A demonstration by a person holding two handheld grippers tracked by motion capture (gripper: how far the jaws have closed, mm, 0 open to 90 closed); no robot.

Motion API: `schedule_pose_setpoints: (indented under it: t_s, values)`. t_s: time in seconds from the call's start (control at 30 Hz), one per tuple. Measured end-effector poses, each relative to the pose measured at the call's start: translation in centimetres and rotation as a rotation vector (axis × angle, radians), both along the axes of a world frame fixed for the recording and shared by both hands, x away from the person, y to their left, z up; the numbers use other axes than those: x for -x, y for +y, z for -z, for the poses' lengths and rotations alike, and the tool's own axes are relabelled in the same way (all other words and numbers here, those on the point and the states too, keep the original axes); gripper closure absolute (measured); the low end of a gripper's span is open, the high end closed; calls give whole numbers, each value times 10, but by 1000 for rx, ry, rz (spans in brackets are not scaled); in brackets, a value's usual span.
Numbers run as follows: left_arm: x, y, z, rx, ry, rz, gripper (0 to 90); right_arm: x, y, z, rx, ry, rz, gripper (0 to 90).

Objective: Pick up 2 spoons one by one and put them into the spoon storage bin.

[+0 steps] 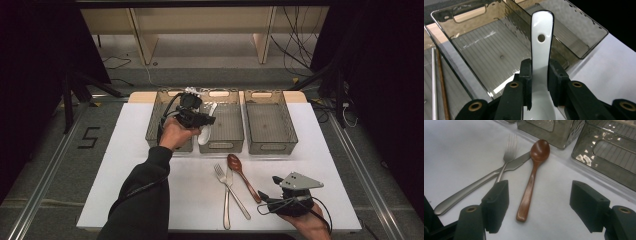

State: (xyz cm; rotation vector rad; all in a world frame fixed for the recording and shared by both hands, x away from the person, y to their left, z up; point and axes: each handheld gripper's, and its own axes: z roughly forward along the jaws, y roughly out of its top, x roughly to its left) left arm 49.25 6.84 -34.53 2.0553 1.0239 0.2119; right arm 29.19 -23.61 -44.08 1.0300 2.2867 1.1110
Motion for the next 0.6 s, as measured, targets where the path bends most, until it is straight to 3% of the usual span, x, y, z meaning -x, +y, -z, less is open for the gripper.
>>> schedule_pose_setpoints:
  t_s: [0.27, 0.6]
  values:
    - [-13, -5, 6, -11, -23, -51, 743, 0, 0, 0, -1, 0, 0, 324]
    - [-23, -5, 15, 7, -47, -112, 743, 0, 0, 0, -2, 0, -1, 324]
